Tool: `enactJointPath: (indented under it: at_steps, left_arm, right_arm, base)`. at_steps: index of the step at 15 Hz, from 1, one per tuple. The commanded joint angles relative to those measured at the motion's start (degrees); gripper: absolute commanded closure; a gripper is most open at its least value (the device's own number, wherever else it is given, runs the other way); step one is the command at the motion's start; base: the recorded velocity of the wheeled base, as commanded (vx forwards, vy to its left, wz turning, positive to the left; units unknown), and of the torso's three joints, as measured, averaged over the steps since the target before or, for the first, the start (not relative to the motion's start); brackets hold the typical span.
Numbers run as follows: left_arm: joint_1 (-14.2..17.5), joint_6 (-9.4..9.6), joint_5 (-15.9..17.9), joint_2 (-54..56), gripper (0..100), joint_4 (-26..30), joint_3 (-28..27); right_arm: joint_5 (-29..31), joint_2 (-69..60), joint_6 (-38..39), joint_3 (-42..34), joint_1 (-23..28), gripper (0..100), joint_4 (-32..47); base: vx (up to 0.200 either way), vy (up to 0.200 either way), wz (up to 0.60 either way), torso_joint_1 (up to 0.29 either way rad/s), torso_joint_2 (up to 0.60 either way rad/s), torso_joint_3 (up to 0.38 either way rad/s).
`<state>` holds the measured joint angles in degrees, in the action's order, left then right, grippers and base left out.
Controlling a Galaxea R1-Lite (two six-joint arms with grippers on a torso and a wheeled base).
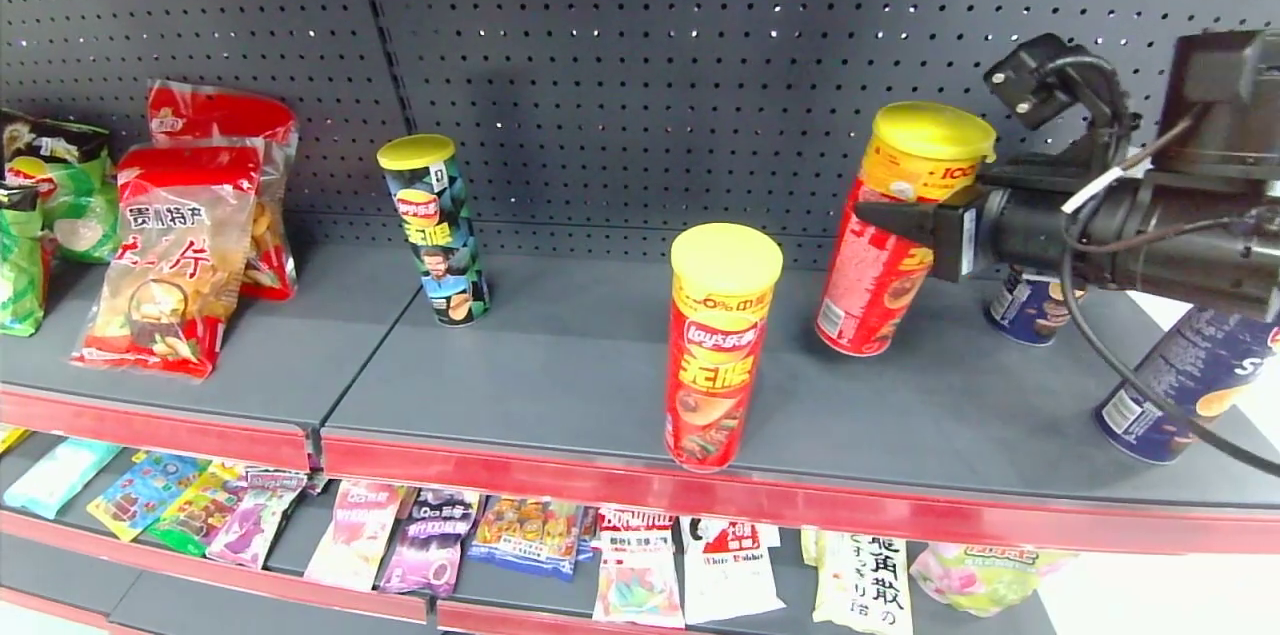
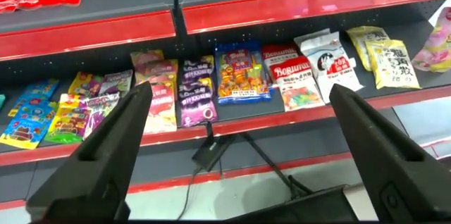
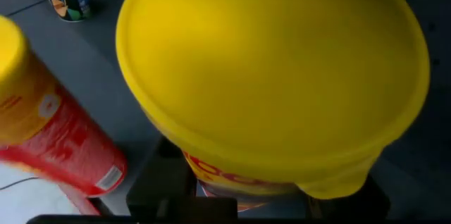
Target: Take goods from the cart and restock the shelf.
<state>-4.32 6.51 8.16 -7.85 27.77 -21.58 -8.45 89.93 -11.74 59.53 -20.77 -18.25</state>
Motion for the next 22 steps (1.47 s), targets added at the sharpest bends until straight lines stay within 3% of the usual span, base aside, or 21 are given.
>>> enactJointPath:
  at_steps: [1,22]
  left_arm:
    - [0.01,-0.01,-0.42,-0.24,0,0.0,-0.04]
    - [0.01,-0.09,-0.86,-0.24,0,0.0,0.84]
  right_arm:
    - [-0.08,6.49,-0.04,4.11,-1.29,100,-0.03]
    - [0.19,19.14,0.23,12.46,-7.35,100,-3.55]
  base:
    - [0.0,0.0,0.0,0.0,0.0,0.0]
    - [0.0,0.0,0.0,0.0,0.0,0.0]
